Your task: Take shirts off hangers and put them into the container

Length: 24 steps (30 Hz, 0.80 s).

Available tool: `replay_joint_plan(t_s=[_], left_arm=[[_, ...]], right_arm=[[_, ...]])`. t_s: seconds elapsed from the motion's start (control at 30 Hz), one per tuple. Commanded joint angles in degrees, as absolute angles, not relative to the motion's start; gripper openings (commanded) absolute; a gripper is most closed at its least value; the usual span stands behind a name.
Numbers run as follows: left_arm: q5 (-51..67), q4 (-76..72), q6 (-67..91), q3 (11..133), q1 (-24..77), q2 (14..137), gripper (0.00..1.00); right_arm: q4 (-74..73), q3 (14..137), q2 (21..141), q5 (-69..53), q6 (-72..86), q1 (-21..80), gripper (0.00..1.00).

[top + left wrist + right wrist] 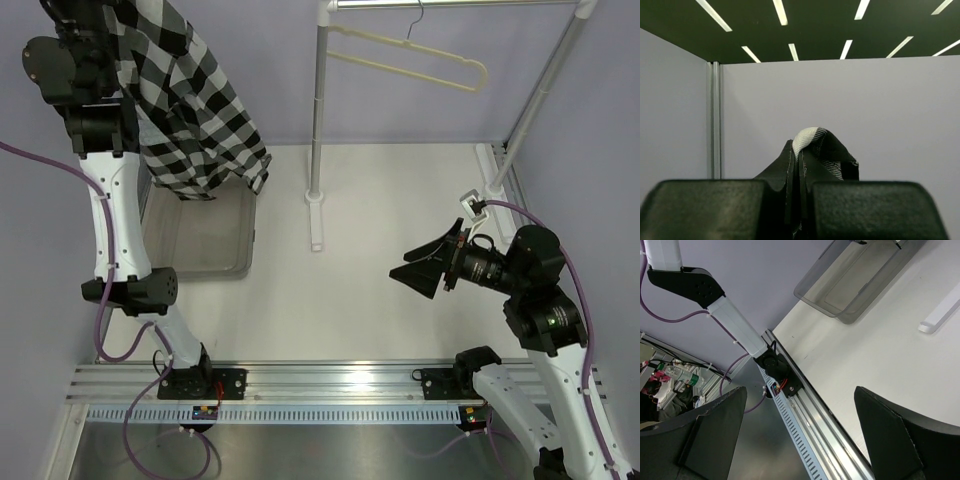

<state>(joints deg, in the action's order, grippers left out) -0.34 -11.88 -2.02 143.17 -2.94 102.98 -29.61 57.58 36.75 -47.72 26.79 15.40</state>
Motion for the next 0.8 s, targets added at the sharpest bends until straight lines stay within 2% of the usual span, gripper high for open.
replay_joint_plan(t_s=[0.0, 0.4, 0.77], left_arm=[[0.3, -17.1, -0.9, 144.6, -3.7, 102.6, 0.00], [0.4, -17.7, 7.4, 142.3, -14.1, 101.2, 0.00], [3.7, -17.2, 10.7, 137.8, -15.6, 101.2, 0.00]], right_arm=[[-28.6, 57.8, 37.2, -49.8, 26.8, 15.6, 0.98], [-25.9, 56.5, 38.2, -51.3, 28.6, 15.7, 0.98], [-25.2, 57.0, 37.9, -50.5, 29.4, 15.7, 0.97]])
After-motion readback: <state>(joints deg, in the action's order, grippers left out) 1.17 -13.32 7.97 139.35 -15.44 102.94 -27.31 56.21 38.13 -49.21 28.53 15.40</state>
